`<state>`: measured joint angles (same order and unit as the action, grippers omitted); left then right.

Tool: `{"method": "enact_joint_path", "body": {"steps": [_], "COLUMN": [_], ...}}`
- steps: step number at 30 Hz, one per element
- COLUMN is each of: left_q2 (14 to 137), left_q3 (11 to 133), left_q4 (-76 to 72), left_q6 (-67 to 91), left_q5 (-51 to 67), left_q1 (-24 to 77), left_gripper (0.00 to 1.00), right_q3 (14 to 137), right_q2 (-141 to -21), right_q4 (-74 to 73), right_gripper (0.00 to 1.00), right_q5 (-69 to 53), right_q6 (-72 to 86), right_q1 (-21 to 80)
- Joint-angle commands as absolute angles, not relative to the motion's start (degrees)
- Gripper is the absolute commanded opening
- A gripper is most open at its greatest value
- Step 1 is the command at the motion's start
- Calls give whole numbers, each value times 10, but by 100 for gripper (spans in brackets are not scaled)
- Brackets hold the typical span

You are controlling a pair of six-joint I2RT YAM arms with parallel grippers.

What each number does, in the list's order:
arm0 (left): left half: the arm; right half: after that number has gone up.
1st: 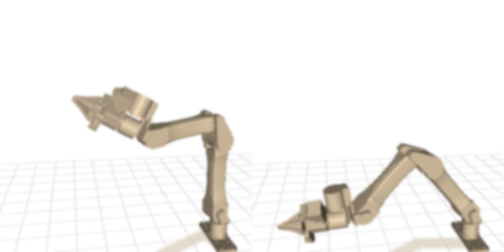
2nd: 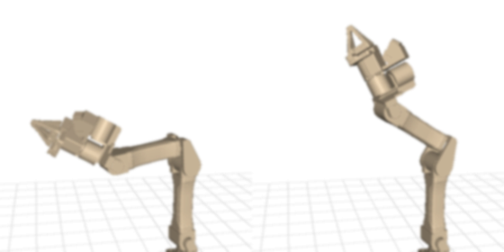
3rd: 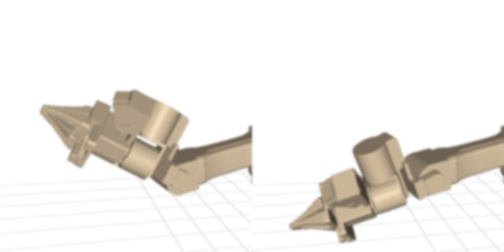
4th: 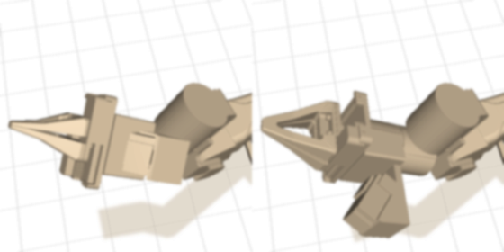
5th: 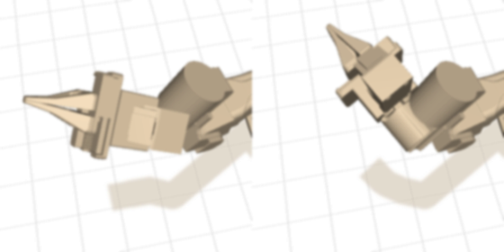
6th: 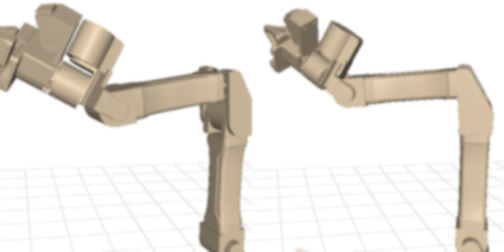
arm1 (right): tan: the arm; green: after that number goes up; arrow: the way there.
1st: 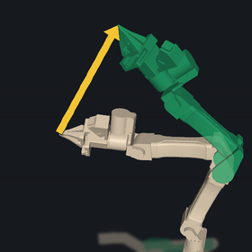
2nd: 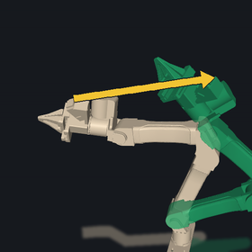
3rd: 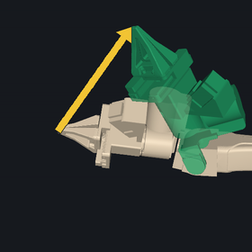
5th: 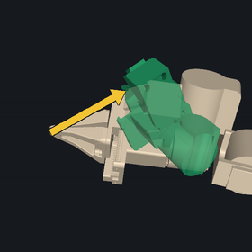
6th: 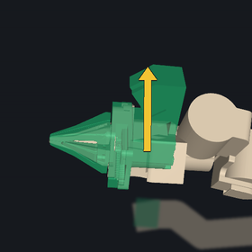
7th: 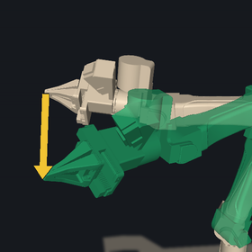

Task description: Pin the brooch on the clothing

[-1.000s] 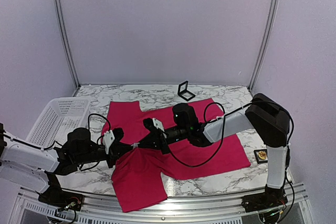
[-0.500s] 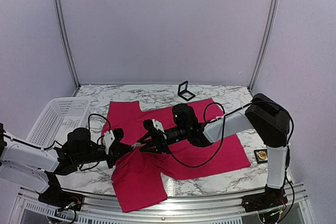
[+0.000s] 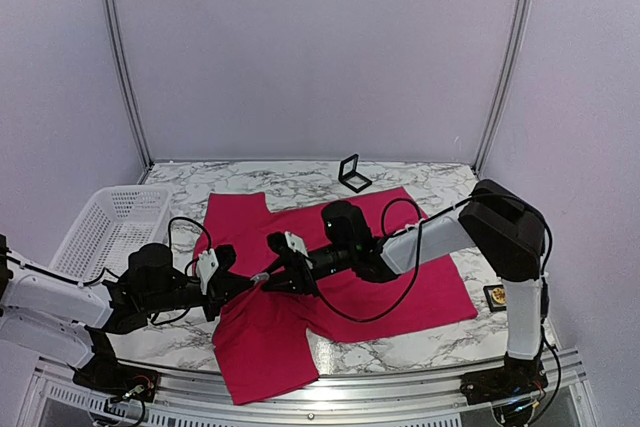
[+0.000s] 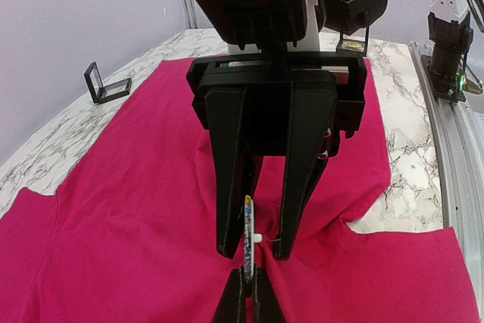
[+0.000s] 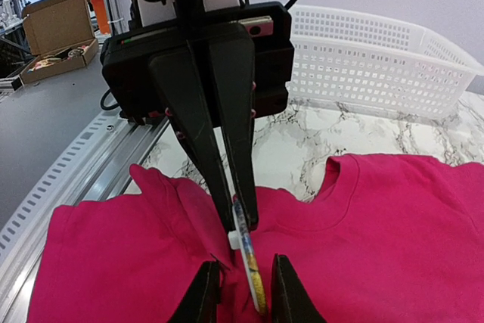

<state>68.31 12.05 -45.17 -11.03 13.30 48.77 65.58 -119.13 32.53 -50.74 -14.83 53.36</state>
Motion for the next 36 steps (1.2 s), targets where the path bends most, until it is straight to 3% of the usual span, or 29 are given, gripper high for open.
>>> {"method": "enact_joint_path", "body": {"steps": [1, 5, 8, 12, 19, 26, 36], "left_q2": [678, 678, 677, 680, 690, 690, 688], "left_q3": [126, 127, 128, 130, 138, 138, 136], "left_q4": [-469, -469, -469, -469, -469, -468, -468], "left_q6": [-118, -121, -123, -125, -127, -127, -128], "left_q5": [153, 159, 159, 162, 163, 162, 163], "left_q1": [491, 491, 491, 493, 497, 497, 497], "left_gripper": [0, 0, 0, 0, 0, 0, 0], "right_q3": [684, 694, 704, 712, 718, 723, 738], "right_q2": [-1201, -1208, -1212, -1215, -1213, -1214, -1219], "right_q4": [328, 319, 309, 297, 290, 285, 251], "right_gripper": [17, 5, 3, 2, 12, 13, 1], "right_q5": [-517, -519, -521, -515, -489, -482, -450], "right_q6": [-141, -136, -135, -133, -134, -135, -129], "right_q1": [538, 537, 538, 538, 538, 538, 536]}}
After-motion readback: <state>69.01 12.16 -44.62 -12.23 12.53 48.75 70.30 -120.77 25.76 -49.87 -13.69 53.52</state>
